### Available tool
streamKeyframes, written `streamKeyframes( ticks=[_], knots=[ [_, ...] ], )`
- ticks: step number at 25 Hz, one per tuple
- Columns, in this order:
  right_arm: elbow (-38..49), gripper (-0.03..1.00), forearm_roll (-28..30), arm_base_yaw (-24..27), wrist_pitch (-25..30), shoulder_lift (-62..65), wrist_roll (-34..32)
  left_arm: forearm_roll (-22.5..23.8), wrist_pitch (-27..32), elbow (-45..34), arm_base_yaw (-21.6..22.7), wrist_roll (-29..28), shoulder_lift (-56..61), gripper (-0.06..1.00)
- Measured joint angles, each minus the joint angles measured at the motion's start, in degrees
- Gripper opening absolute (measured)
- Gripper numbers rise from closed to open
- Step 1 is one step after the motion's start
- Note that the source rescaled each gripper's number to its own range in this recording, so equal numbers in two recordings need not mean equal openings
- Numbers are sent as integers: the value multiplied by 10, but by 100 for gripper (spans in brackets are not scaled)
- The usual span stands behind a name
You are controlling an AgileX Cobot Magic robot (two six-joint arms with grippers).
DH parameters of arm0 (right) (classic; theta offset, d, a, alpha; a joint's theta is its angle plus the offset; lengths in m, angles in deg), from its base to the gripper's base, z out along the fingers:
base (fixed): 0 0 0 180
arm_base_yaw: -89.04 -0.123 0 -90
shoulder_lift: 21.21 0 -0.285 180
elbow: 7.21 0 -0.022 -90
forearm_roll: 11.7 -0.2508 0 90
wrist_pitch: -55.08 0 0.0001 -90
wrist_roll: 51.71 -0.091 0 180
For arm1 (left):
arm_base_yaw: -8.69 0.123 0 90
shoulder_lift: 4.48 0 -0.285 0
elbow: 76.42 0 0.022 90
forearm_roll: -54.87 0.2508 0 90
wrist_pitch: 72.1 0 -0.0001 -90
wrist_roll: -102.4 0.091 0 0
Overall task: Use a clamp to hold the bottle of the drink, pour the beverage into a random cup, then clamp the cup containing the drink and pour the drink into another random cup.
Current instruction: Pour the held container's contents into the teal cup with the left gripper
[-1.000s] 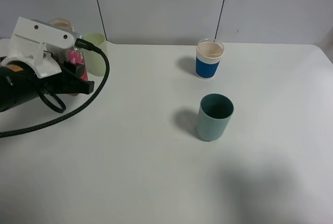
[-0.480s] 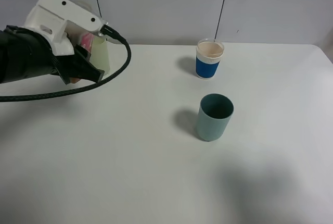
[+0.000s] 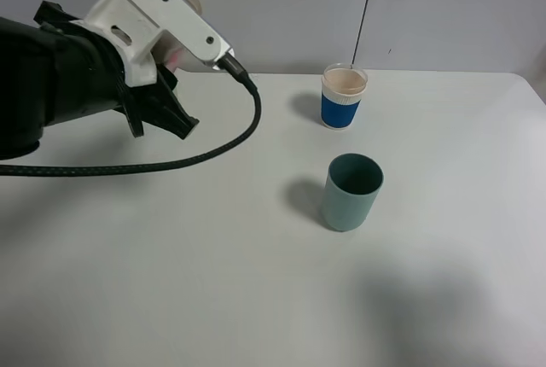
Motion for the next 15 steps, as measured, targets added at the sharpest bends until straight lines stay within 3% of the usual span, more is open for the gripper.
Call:
streamKeyframes(
  ticks=[15],
  knots=[
    [0, 100, 0, 0, 0, 0, 0, -3, -29, 112, -116, 54, -148, 2]
  ],
)
